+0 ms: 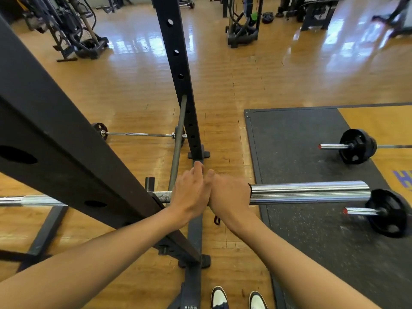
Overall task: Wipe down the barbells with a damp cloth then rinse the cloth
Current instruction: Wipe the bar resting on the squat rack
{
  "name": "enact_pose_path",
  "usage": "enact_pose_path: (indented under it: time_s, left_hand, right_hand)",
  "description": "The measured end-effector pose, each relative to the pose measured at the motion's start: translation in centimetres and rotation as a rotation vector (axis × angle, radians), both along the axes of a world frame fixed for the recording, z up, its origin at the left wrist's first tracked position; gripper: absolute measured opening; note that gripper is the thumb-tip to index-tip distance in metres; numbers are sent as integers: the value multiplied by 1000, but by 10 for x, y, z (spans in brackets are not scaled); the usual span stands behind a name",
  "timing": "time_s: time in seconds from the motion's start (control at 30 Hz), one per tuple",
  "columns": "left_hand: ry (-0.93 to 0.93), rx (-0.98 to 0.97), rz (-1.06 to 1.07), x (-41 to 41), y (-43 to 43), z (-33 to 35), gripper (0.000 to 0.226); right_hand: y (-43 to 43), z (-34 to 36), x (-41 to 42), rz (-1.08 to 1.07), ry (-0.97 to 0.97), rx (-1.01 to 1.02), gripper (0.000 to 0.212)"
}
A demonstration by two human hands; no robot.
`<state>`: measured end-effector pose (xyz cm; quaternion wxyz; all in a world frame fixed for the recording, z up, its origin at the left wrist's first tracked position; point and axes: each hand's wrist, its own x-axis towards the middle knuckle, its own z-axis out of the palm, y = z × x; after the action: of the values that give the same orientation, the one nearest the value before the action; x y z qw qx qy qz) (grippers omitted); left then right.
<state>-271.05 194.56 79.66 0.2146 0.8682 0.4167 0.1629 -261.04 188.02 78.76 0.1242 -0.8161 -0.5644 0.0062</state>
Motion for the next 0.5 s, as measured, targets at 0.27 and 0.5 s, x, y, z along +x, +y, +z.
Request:
enact_pose_path:
  time_s: [0.27,0.5]
  left_hand:
    - [-16,78,-21,-4,-7,1,77]
    - [63,217,-82,-7,-5,-3,82]
  right_hand:
    - [-61,-25,25,148,-100,210,34]
    - [-7,8,10,66,45,-13,27]
